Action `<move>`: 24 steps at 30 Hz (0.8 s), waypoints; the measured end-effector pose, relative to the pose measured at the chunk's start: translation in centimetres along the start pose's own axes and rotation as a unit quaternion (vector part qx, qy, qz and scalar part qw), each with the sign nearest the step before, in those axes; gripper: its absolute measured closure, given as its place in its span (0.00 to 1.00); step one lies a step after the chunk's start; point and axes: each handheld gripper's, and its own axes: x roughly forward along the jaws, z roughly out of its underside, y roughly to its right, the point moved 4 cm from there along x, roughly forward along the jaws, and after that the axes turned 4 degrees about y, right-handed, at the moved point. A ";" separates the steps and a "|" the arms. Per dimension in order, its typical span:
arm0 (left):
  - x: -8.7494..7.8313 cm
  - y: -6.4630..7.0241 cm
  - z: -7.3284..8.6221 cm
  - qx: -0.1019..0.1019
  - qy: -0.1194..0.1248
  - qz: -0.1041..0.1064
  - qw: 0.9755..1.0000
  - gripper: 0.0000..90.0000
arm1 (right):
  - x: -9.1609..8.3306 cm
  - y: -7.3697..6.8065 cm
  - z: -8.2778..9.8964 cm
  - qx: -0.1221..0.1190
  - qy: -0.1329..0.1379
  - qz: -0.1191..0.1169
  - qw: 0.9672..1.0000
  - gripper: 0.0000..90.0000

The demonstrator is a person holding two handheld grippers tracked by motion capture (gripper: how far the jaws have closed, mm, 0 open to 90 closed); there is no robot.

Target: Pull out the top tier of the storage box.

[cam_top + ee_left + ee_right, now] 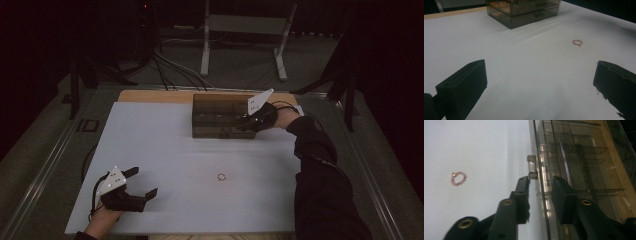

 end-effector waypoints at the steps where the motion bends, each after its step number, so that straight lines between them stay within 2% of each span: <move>1: 0.0 0.0 0.0 0.000 -0.001 0.000 1.000 0.00 | 0.2 0.1 0.0 -0.003 -0.001 0.001 1.000 0.78; 10: 0.0 0.0 0.0 0.001 -0.001 0.000 1.000 0.00 | 1.2 0.7 0.6 0.004 -0.017 0.005 1.000 0.87; 12: 0.0 0.0 0.0 0.000 -0.002 0.000 1.000 0.00 | 1.3 0.8 0.7 0.007 -0.019 0.001 1.000 0.89; 15: 0.0 0.0 0.0 0.000 -0.002 0.000 1.000 0.00 | 1.4 0.7 0.8 -0.002 -0.025 -0.009 1.000 0.94; 24: 0.0 0.0 0.1 -0.001 -0.002 0.001 1.000 0.00 | 1.7 0.9 0.7 -0.005 -0.035 -0.015 0.999 0.96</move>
